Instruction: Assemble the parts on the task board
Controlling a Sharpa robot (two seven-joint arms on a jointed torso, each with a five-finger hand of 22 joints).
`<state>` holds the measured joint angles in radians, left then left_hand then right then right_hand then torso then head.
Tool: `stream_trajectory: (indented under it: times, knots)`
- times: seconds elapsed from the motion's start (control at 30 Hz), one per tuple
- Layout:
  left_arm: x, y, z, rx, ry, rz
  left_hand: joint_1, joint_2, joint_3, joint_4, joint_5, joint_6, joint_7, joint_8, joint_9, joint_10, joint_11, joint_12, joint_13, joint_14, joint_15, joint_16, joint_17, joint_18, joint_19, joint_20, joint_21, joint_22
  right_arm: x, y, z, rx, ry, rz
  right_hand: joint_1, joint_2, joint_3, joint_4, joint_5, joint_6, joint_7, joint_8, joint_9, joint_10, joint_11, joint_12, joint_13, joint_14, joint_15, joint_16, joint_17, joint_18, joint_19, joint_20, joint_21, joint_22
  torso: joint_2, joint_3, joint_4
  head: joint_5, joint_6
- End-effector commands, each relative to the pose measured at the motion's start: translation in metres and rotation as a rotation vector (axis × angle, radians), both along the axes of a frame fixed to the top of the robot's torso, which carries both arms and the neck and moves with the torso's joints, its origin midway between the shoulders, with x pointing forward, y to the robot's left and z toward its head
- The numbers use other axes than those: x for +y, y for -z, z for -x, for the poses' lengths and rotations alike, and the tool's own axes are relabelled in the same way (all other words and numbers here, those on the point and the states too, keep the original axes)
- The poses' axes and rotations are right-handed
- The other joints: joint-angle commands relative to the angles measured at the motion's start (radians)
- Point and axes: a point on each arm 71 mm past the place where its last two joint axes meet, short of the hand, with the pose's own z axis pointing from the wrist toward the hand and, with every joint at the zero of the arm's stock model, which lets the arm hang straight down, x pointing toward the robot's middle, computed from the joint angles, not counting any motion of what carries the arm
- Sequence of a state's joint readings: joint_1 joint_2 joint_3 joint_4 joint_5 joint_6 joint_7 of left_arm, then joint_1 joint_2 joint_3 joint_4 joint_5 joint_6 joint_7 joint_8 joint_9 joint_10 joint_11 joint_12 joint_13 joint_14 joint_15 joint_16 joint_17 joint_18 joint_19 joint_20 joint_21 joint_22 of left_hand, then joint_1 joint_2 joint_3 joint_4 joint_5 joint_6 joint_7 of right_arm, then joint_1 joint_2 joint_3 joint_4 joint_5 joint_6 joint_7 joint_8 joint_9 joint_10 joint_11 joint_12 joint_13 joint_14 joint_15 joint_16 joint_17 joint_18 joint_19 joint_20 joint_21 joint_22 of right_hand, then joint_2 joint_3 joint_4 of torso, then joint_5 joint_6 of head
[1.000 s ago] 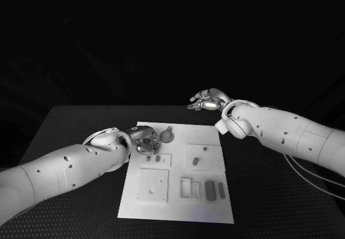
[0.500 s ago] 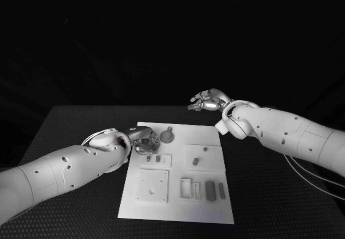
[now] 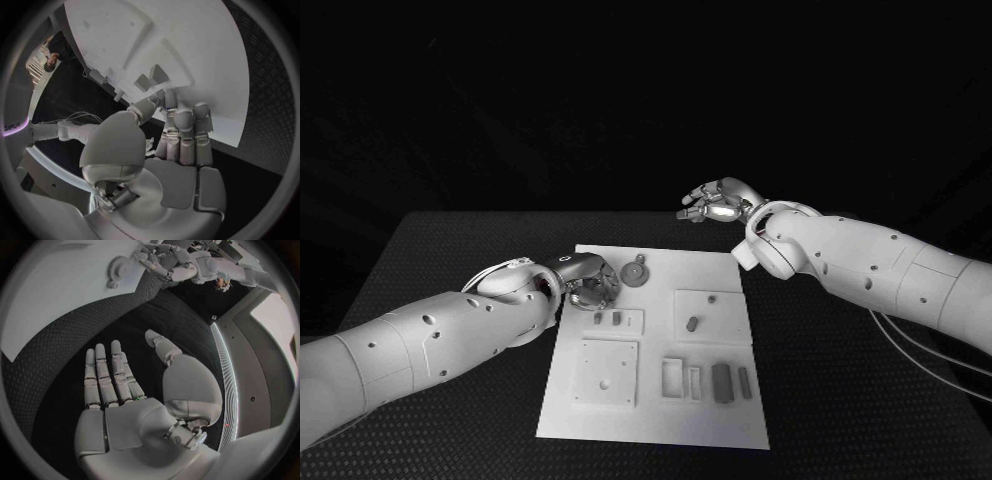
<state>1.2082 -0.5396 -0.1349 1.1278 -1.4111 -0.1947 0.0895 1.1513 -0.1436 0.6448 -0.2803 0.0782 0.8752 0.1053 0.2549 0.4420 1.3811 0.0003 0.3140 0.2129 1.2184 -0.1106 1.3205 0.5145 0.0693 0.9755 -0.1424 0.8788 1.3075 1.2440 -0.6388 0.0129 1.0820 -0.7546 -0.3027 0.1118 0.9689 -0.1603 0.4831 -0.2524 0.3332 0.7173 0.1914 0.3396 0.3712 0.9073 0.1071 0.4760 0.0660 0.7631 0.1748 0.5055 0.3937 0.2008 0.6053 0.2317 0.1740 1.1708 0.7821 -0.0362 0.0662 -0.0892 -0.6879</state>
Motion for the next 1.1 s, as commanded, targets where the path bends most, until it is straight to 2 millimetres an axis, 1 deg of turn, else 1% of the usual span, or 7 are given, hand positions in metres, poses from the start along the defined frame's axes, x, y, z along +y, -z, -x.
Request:
stream_trajectory:
  times: [0.03, 0.53, 0.67, 0.77, 0.9, 1.0, 1.1]
  knots:
    - [0.002, 0.000, 0.000, 0.007, -0.003, 0.006, 0.005, -0.011, -0.006, -0.003, -0.004, -0.009, -0.001, -0.004, -0.001, -0.002, -0.004, 0.007, 0.002, 0.000, -0.004, 0.005, -0.002, -0.014, 0.006, -0.064, 0.006, 0.015, 0.002, 0.000, 0.001, 0.001, -0.018, -0.002, 0.000, 0.004, -0.002, 0.006, 0.003, 0.007, 0.021, 0.005, -0.001, -0.088, 0.080, -0.006, 0.001, 0.003, 0.000, -0.005, -0.002, 0.018, 0.001, 0.005, -0.005, 0.001, 0.000, -0.0006, 0.0016, 0.000, 0.000]
    - [0.033, -0.003, -0.012, -0.009, -0.088, 0.042, 0.040, -0.004, 0.011, -0.005, -0.005, 0.007, 0.010, 0.008, 0.002, -0.050, 0.009, 0.000, -0.005, -0.017, 0.008, -0.001, -0.010, -0.019, -0.009, -0.058, 0.002, 0.016, -0.002, 0.000, 0.000, 0.000, -0.009, 0.001, 0.000, 0.005, -0.002, 0.005, 0.003, 0.007, 0.021, 0.005, -0.001, -0.087, 0.079, -0.007, 0.001, 0.003, 0.000, -0.006, -0.002, 0.018, 0.002, 0.005, -0.006, 0.002, 0.000, 0.0000, 0.0003, 0.002, 0.002]
    - [0.044, -0.011, -0.020, 0.004, -0.199, 0.181, 0.028, 0.043, 0.053, 0.032, -0.028, 0.062, 0.036, 0.042, 0.017, -0.134, 0.042, -0.044, -0.026, -0.071, 0.040, -0.049, -0.035, -0.023, -0.050, -0.029, -0.030, 0.004, -0.009, 0.000, 0.000, 0.001, 0.014, 0.012, 0.002, 0.006, -0.001, 0.005, 0.003, 0.007, 0.021, 0.005, -0.001, -0.087, 0.079, -0.007, 0.001, 0.004, 0.000, -0.006, -0.002, 0.019, 0.002, 0.005, -0.007, 0.002, 0.000, 0.0007, 0.0008, -0.001, 0.006]
    - [0.050, -0.019, -0.024, 0.037, -0.257, 0.288, 0.022, 0.046, 0.087, 0.052, -0.027, 0.064, 0.038, 0.054, 0.029, -0.159, 0.058, -0.058, -0.034, -0.114, 0.059, -0.112, -0.067, -0.026, -0.095, -0.008, -0.069, -0.010, -0.014, 0.001, 0.000, -0.003, 0.017, 0.036, 0.018, 0.017, 0.013, 0.005, -0.022, 0.010, 0.022, 0.007, -0.003, -0.082, 0.079, -0.012, 0.002, 0.008, 0.000, -0.007, -0.001, 0.020, 0.006, 0.005, -0.011, 0.006, -0.001, 0.0000, 0.0015, -0.001, 0.008]
    - [0.063, -0.027, -0.032, 0.256, -0.353, 0.553, 0.002, 0.029, 0.072, 0.057, -0.029, 0.068, 0.032, 0.069, 0.043, -0.073, 0.036, -0.005, -0.011, -0.130, 0.045, -0.165, -0.094, -0.034, -0.121, 0.000, -0.099, -0.023, -0.018, 0.004, 0.003, -0.002, -0.011, 0.045, 0.051, 0.017, 0.063, 0.017, -0.068, 0.015, 0.022, 0.008, -0.007, -0.075, 0.078, -0.019, 0.002, 0.013, 0.000, -0.012, -0.001, 0.021, 0.013, 0.006, -0.020, 0.010, -0.001, 0.0003, -0.0024, -0.001, 0.013]
    - [0.069, -0.030, -0.032, 0.353, -0.391, 0.704, -0.039, 0.040, 0.033, 0.058, -0.029, 0.073, 0.025, 0.084, 0.055, -0.077, 0.032, 0.007, -0.005, -0.126, 0.039, -0.186, -0.105, -0.037, -0.121, -0.003, -0.111, -0.030, -0.017, 0.009, 0.008, -0.017, -0.047, 0.089, 0.078, 0.024, 0.095, 0.009, -0.094, 0.043, -0.002, 0.023, -0.005, -0.060, 0.068, -0.019, 0.003, 0.015, -0.001, -0.015, -0.001, 0.022, 0.016, 0.008, -0.028, 0.016, -0.002, 0.0012, -0.0027, -0.005, 0.017]
    - [0.074, -0.035, -0.031, 0.403, -0.363, 0.818, -0.054, 0.067, 0.000, 0.017, -0.027, 0.056, 0.029, 0.098, 0.067, -0.134, 0.051, -0.004, -0.012, -0.147, 0.059, -0.243, -0.129, -0.049, -0.141, -0.001, -0.141, -0.044, -0.020, 0.013, 0.012, -0.020, -0.073, 0.136, 0.096, 0.030, 0.116, -0.004, -0.109, 0.081, -0.023, 0.040, -0.001, -0.018, 0.047, -0.018, 0.005, 0.018, -0.003, -0.017, 0.001, 0.023, 0.020, 0.008, -0.035, 0.023, -0.003, 0.0001, -0.0017, -0.007, 0.020]
